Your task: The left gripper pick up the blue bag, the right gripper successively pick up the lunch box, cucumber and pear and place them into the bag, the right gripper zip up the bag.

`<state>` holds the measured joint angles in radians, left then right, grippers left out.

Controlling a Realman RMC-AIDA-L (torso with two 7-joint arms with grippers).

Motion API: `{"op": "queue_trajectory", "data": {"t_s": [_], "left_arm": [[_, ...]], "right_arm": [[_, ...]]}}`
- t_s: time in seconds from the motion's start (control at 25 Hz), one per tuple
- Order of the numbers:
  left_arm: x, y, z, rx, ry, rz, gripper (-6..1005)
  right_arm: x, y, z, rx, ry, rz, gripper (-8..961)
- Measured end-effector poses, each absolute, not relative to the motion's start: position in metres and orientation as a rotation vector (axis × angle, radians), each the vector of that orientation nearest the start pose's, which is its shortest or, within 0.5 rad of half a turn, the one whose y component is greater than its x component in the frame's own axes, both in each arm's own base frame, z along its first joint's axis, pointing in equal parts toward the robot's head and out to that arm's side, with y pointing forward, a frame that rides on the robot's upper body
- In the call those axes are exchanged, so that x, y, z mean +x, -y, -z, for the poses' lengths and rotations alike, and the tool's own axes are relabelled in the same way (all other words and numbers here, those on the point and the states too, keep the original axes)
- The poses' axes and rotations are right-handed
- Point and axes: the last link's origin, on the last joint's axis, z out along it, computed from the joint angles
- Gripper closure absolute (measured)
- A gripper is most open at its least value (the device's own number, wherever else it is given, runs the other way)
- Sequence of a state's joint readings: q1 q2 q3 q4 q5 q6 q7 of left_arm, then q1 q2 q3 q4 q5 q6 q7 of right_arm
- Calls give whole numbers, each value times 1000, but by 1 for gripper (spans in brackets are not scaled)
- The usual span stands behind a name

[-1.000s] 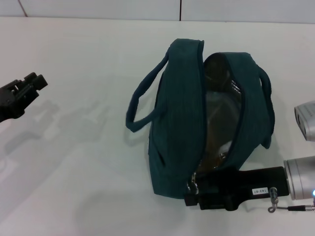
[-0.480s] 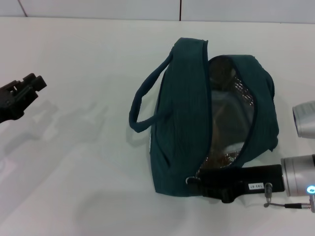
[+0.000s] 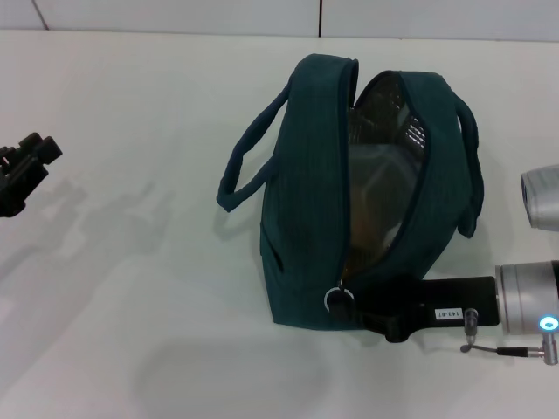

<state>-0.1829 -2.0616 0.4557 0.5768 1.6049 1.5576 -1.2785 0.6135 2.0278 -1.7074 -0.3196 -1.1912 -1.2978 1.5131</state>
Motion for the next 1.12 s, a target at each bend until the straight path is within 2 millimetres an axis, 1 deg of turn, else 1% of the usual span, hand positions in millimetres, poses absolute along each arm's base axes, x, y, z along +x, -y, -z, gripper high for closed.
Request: {"op": "queue_trajectory", "data": {"t_s": [0.08, 0.32, 0.52, 0.64, 0.72, 0.92, 1.12], "left_arm": [[-364, -247, -67, -1971, 880, 1004, 728], [-364, -247, -68, -1969, 882, 1003, 727], [-364, -247, -69, -1970, 881, 1003, 727], [-364, -248, -68, -1971, 880, 1005, 727], [-362, -249, -66, -1976, 878, 1013, 727], [-358, -251, -60, -1991, 870, 1019, 727], [-354, -253, -56, -2000, 848, 1024, 727]], "right_arm": [[233, -295, 98, -2967, -1076, -693, 927], [231, -291, 86, -2998, -1135, -755, 943], [235, -291, 77, -2959, -1165, -815, 943], [238, -290, 75, -2945, -1164, -825, 943], [238, -289, 76, -2947, -1151, -837, 942], [229, -285, 78, -2994, -1102, -869, 942], [222, -284, 74, -3013, -1022, -947, 942]]}}
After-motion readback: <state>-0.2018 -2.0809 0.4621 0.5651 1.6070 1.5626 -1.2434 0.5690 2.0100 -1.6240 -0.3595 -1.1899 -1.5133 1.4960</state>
